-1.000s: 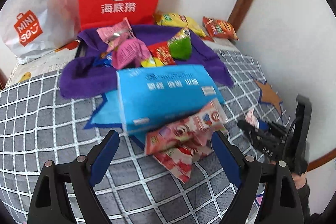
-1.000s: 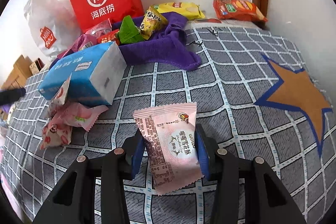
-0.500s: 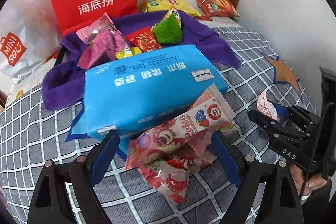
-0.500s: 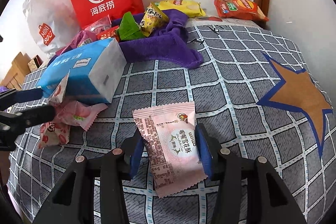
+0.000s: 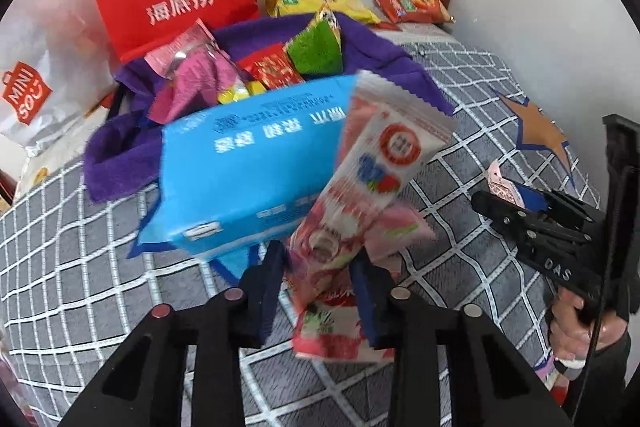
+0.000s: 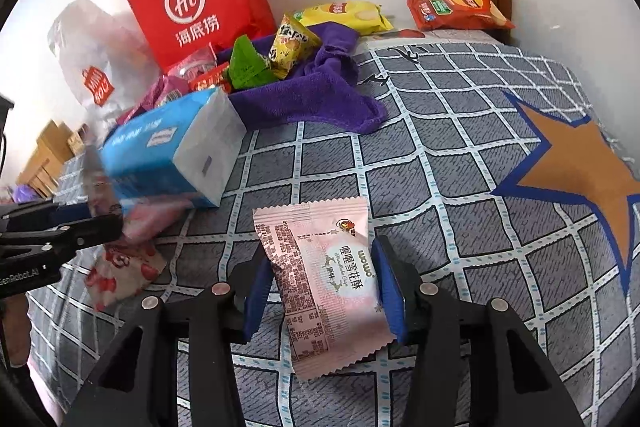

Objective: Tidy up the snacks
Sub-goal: 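Close the left tool on the pink candy strip and lift it, then carry the pastry packet and candy strip over the purple towel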

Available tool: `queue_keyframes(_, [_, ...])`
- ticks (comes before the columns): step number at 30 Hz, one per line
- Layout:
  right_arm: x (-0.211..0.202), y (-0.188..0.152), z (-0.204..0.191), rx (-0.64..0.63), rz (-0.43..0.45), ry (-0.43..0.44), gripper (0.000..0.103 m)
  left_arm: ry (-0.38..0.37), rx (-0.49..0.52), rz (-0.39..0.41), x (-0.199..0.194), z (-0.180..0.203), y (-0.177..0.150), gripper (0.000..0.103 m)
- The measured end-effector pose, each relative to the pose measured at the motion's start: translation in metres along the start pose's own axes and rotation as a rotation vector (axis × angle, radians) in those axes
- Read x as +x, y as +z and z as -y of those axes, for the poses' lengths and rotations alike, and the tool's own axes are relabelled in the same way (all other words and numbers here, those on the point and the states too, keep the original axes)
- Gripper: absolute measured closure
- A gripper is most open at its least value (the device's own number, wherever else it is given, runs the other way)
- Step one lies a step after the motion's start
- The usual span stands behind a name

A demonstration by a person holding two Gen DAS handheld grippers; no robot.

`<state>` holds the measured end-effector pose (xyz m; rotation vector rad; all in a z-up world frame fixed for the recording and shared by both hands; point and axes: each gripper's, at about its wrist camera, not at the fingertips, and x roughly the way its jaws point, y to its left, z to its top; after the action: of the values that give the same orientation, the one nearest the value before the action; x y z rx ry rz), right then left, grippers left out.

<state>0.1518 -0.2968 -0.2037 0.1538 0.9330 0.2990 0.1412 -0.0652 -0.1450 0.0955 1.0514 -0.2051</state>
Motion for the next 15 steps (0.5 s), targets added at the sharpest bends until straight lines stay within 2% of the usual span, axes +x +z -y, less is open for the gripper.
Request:
queue_keyframes(5, [-0.005, -0.002, -0.005, -0.003, -0.011, -0.031, 0.056, -0.019, -0.013, 0.026, -0.024, -0.011, -0.009, 0.074])
queue_keyframes(10, [-0.021, -0.004, -0.007, 0.059, -0.024, 0.034, 0.058, -0.038, -0.030, 0.050, -0.042, -0.020, -0.016, 0.074])
queue_keyframes(15, [-0.043, 0.002, -0.020, 0.060, 0.005, 0.042, 0.058, -0.084, -0.057, 0.065, -0.053, -0.028, -0.021, 0.074])
